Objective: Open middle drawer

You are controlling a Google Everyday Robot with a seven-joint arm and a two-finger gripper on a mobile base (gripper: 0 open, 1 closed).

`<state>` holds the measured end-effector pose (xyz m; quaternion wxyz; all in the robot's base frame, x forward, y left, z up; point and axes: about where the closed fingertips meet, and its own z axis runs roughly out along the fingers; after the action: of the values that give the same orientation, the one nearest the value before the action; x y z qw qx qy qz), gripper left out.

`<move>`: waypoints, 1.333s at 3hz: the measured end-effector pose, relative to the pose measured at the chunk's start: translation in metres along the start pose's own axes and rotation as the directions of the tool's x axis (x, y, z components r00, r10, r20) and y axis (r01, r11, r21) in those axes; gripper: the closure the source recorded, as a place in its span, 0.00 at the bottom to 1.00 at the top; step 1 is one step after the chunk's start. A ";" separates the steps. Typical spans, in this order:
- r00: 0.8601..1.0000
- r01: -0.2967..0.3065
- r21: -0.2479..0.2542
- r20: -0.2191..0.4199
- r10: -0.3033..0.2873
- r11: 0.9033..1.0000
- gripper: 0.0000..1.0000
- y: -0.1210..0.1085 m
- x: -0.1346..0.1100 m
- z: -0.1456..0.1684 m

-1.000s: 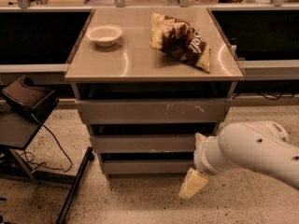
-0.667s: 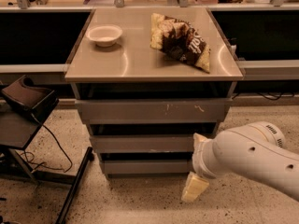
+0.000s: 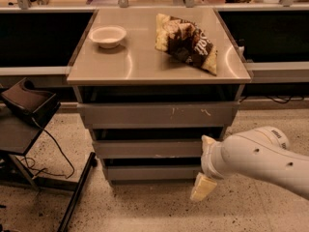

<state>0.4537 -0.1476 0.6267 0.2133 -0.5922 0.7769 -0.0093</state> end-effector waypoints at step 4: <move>0.997 0.049 -0.001 0.051 -0.049 0.999 0.00 -0.041 0.013 0.137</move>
Offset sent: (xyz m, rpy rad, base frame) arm 0.0362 -0.0163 -0.0327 -0.0075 -0.0320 -0.0074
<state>0.5360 -0.1395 0.5087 0.2321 -0.6114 0.7565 0.0016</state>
